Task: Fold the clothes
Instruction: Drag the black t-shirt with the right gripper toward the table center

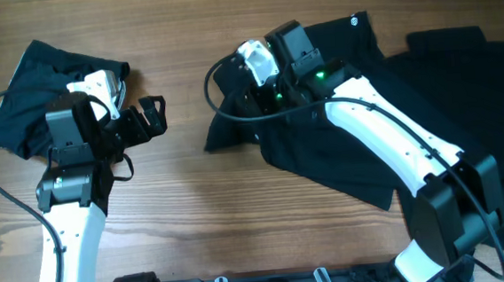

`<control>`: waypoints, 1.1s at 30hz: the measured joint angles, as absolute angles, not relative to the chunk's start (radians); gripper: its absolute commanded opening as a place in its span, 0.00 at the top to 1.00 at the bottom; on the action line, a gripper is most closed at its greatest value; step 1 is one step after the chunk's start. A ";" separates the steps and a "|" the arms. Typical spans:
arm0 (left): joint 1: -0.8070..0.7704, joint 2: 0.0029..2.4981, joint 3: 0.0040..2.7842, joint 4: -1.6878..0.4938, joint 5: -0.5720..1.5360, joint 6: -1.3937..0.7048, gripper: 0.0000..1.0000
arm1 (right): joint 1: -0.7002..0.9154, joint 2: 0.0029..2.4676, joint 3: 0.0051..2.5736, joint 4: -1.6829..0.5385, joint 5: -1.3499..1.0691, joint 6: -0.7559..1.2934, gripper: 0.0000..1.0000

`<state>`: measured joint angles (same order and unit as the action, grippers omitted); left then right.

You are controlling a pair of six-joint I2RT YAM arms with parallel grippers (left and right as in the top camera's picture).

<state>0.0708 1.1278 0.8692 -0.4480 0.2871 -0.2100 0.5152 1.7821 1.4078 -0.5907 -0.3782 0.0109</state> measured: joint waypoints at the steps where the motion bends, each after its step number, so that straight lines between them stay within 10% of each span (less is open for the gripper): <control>1: 0.071 1.128 0.869 -0.448 0.292 -0.210 0.00 | 0.514 1.781 1.408 -0.593 -0.342 0.024 0.54; 8: 0.054 1.134 0.869 -0.340 0.418 -0.210 0.00 | 0.438 1.629 1.408 -0.785 0.051 0.217 0.47; 13: -0.103 1.277 0.871 -0.238 0.456 -0.215 0.00 | 0.251 1.573 1.408 -0.989 0.138 0.358 0.14; 22: -0.339 1.634 0.876 -0.026 0.257 -0.242 0.04 | 0.129 1.573 1.408 -1.063 0.070 0.377 0.13; 33: 0.139 1.679 0.883 0.049 0.004 -0.245 0.19 | 0.129 1.573 1.408 -1.090 0.067 0.369 0.18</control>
<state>0.1387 1.6794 0.8825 0.0490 0.0044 -0.2447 0.1291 1.5734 1.4078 -1.0901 0.0669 0.3695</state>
